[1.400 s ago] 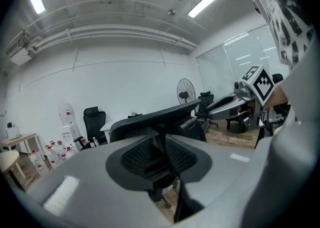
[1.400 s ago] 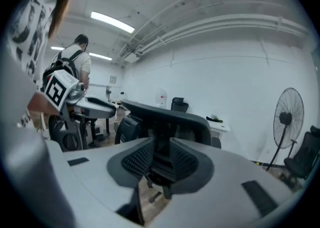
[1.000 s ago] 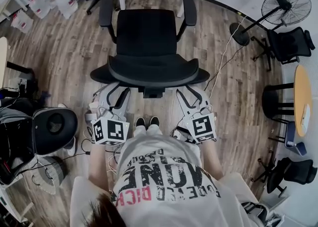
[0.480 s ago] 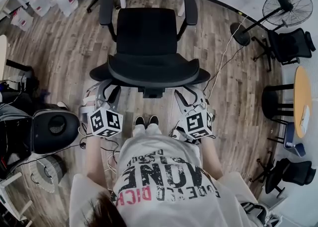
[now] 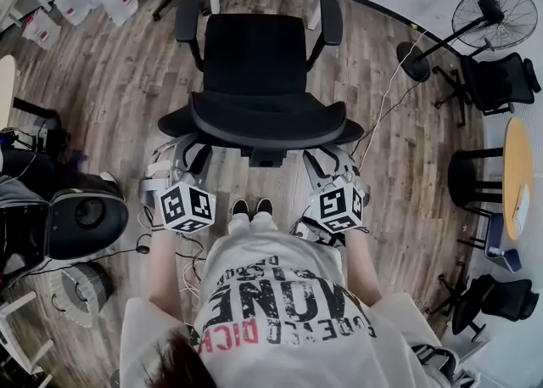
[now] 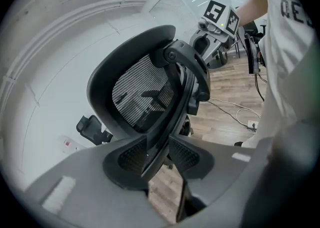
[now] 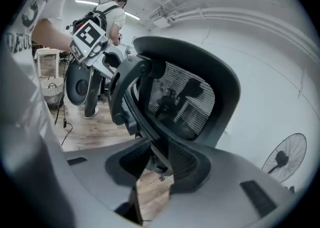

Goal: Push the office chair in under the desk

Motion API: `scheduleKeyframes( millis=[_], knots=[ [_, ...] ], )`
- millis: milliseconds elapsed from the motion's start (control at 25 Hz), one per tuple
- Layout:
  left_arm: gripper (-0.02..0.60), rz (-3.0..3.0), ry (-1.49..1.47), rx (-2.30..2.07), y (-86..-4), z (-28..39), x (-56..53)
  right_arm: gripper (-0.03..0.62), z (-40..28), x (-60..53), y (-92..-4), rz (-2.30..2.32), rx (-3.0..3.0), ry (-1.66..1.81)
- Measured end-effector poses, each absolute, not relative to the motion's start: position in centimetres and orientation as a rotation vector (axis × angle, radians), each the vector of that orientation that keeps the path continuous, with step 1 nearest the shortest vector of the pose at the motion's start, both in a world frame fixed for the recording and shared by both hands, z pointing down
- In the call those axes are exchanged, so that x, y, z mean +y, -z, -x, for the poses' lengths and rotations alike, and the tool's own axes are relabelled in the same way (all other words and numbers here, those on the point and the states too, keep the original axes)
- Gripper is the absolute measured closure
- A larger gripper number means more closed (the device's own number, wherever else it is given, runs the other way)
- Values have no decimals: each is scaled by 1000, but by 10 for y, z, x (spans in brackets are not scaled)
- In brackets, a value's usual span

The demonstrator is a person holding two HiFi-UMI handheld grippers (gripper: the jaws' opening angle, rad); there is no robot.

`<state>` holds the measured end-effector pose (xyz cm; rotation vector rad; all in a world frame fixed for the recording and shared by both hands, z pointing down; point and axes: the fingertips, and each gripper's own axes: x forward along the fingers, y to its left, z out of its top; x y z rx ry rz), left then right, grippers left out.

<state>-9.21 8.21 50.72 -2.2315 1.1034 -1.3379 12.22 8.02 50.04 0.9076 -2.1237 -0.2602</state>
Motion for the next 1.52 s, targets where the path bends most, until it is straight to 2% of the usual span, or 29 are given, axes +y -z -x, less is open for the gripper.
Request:
scheduleKeyframes(
  millis=[480, 640, 920, 1520],
  knots=[
    [433, 2274, 1318, 1093, -507, 93, 82, 487, -119, 81, -500, -785, -2051, 370],
    [433, 2264, 1325, 1093, -506, 92, 82, 487, -117, 80, -503, -792, -2094, 308],
    [483, 2199, 1330, 1092, -510, 90, 84, 487, -118, 79, -503, -813, -2106, 257],
    [495, 2165, 1355, 1159, -509, 101, 54, 487, -107, 54, -501, -853, -2127, 235]
  ],
)
